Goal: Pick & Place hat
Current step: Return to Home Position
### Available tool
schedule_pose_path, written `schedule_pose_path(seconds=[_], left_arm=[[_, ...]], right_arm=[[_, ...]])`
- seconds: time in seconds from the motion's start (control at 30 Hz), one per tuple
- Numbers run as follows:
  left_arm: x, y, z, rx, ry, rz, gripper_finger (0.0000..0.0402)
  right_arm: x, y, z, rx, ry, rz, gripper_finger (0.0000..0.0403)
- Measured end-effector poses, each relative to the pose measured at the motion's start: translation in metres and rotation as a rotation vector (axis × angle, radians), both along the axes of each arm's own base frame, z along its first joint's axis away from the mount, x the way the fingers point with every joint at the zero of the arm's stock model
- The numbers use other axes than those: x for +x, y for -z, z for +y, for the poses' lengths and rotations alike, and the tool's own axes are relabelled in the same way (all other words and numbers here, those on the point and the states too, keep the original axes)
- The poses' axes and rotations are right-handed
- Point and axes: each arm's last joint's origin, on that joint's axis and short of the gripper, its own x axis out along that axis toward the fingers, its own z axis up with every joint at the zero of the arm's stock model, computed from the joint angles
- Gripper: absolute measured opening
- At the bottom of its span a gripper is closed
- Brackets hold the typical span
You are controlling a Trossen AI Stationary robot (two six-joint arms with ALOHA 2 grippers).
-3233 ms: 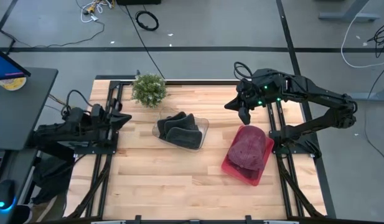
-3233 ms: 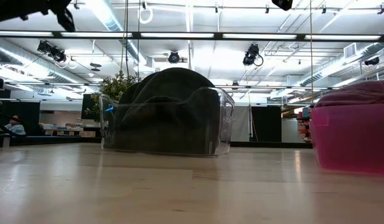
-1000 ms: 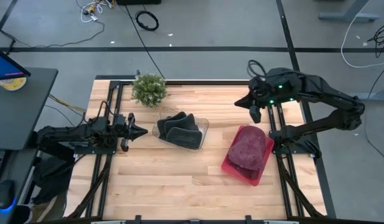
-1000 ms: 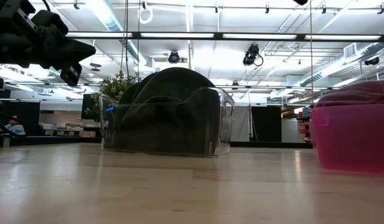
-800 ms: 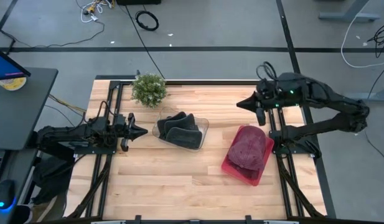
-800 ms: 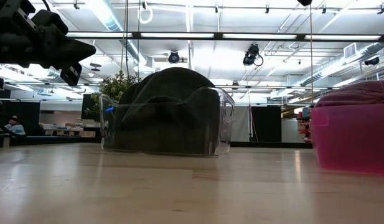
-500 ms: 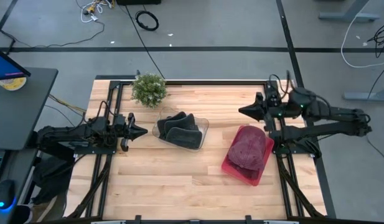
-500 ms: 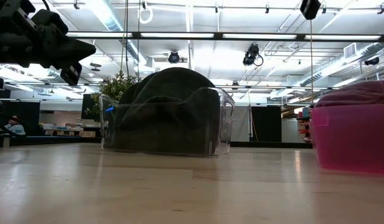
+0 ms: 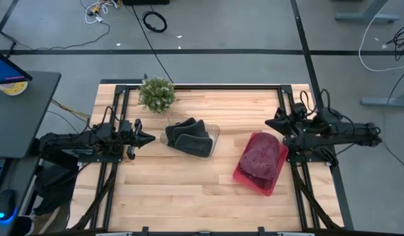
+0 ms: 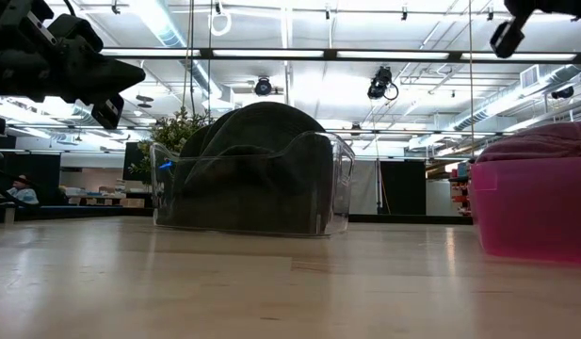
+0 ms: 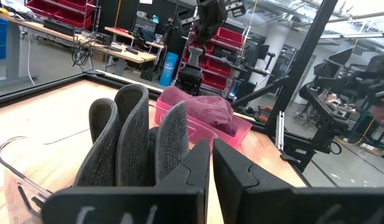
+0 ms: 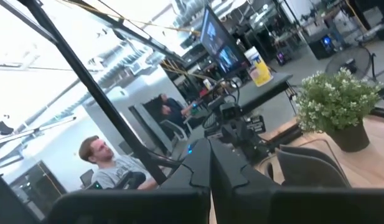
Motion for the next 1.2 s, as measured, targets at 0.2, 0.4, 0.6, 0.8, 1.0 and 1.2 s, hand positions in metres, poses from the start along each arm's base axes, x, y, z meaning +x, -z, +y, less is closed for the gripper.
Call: schedule_pose_path(seconds=[0.2, 0.4, 0.6, 0.8, 1.0, 1.2], left_arm=[[0.0, 0.0, 0.0, 0.0, 0.0, -0.001, 0.0023], [0.0, 0.0, 0.0, 0.0, 0.0, -0.001, 0.0023], [0.0, 0.0, 0.0, 0.0, 0.0, 0.001, 0.0023], [0.0, 0.0, 0.0, 0.0, 0.001, 0.002, 0.0023], [0.0, 0.0, 0.0, 0.0, 0.0, 0.003, 0.0023], [0.0, 0.0, 0.0, 0.0, 0.0, 0.005, 0.0023]], right_arm=[[-0.014, 0.016, 0.0, -0.02, 0.006, -0.056, 0.0], [-0.026, 0.028, -0.001, -0.034, 0.011, -0.125, 0.0], [-0.022, 0.036, 0.0, -0.08, -0.005, -0.085, 0.0], [-0.009, 0.063, 0.0, -0.057, -0.002, -0.071, 0.0], [-0.002, 0.082, 0.001, -0.043, -0.014, -0.149, 0.0], [0.002, 0.094, 0.001, -0.121, 0.007, -0.118, 0.0]])
